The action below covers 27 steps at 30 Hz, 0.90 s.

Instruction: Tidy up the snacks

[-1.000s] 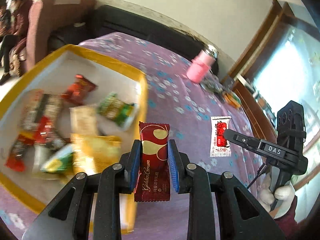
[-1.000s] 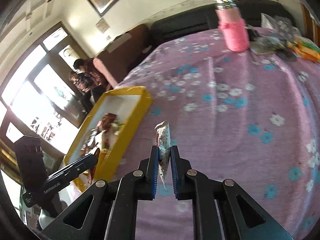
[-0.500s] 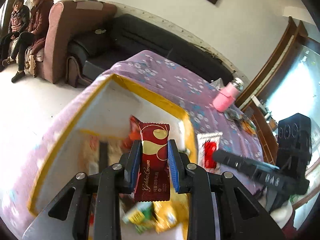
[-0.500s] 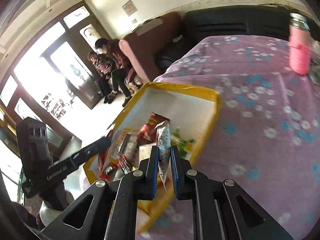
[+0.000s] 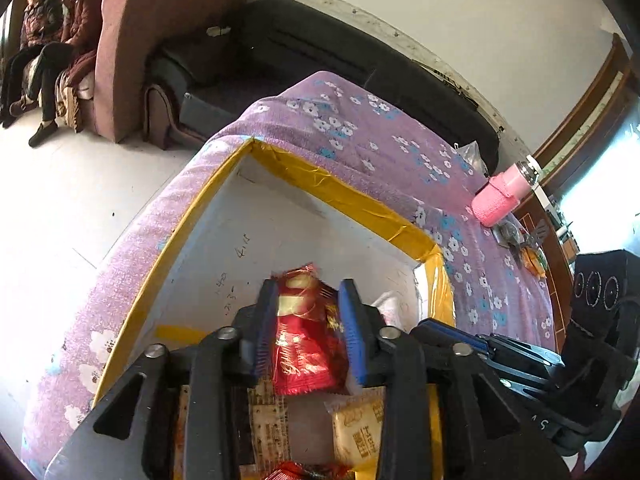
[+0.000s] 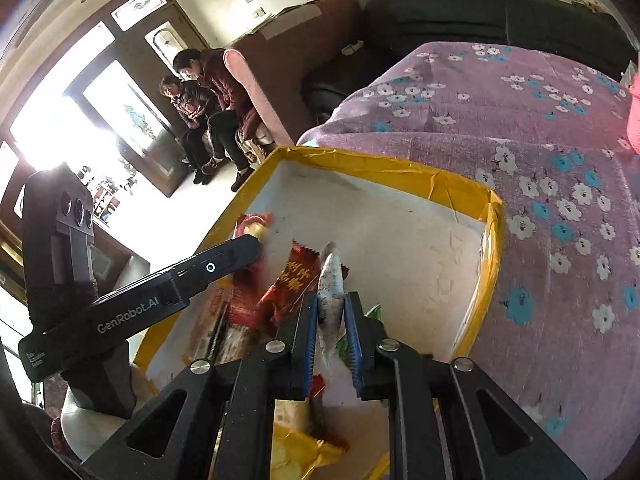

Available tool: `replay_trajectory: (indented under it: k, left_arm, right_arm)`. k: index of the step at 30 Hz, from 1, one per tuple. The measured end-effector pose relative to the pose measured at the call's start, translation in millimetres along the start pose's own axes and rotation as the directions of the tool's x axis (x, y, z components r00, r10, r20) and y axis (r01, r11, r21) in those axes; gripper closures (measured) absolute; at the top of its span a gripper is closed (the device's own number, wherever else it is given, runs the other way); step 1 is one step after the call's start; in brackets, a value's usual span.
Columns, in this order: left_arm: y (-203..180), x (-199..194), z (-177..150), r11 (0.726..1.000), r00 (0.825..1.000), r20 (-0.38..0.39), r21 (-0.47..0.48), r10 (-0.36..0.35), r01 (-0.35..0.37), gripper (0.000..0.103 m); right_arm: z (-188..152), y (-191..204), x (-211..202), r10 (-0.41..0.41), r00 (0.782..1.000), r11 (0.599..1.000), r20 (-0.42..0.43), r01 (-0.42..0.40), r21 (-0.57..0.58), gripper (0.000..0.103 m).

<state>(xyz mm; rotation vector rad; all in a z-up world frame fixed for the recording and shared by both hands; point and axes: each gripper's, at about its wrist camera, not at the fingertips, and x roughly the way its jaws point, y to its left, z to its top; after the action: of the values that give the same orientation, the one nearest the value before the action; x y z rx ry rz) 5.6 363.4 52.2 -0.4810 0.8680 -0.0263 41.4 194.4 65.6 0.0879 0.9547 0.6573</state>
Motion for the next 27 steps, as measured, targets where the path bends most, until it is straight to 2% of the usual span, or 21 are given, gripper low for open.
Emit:
replay_trajectory:
  k: [1,2,3,4,11,12,14,16,20,27]
  left_arm:
    - [1.4,0.1,0.0,1.000,1.000,0.002,-0.006,0.005,-0.005,0.057]
    - [2.8,-0.2,-1.1,1.000,1.000,0.005,-0.012,0.008,-0.008,0.054]
    - [3.9,-1.1,-2.1,1.000,1.000,0.008,-0.020,0.011,-0.011,0.054]
    - [4.4,-2.8,-3.3,1.000,1.000,0.010,-0.024,0.013,-0.012,0.054]
    - [-18.2,-45.6,-25.1,0.998,0.992,0.113,0.025,0.050,-0.053,0.052]
    - [-24.3,-54.6,-30.9,0.997,0.988,0.139,0.036,0.061,-0.066,0.050]
    - [-36.1,-71.4,-43.2,0.994,0.978,0.187,0.044,0.094,-0.104,0.035]
    - [-49.2,-89.7,-58.8,0.989,0.962,0.242,0.049,0.125,-0.141,0.027]
    - [-73.0,-112.7,-85.7,0.979,0.938,0.305,0.066,0.164,-0.193,0.024]
    - [-109.3,-129.3,-120.7,0.952,0.903,0.367,0.116,0.224,-0.283,0.020]
  right_arm:
    - [-0.7,0.3,-1.0,-0.007,1.000,1.000,0.007,0.007,-0.009,0.085]
    - [-1.4,0.6,-2.5,-0.011,1.000,1.000,0.013,0.012,-0.014,0.078]
    - [-2.6,0.0,-5.3,-0.014,1.000,1.000,0.023,0.014,-0.016,0.071]
    - [-2.6,-0.6,-7.5,-0.013,0.999,1.000,0.029,0.014,-0.013,0.068]
    - [-18.8,-7.2,-42.6,-0.017,0.997,1.000,0.078,0.016,0.014,0.060]
    - [-23.4,-7.0,-48.4,-0.018,0.996,1.000,0.084,0.017,0.015,0.060]
    - [-36.0,-7.5,-62.3,-0.019,0.995,1.000,0.099,0.018,0.013,0.060]
    - [-49.2,-7.7,-75.5,-0.028,0.993,1.000,0.114,0.027,0.007,0.060]
    - [-83.0,-7.0,-104.6,-0.065,0.986,0.997,0.153,0.070,-0.029,0.054]
    - [-142.2,-16.6,-147.1,-0.162,0.967,0.982,0.198,0.177,-0.061,0.049]
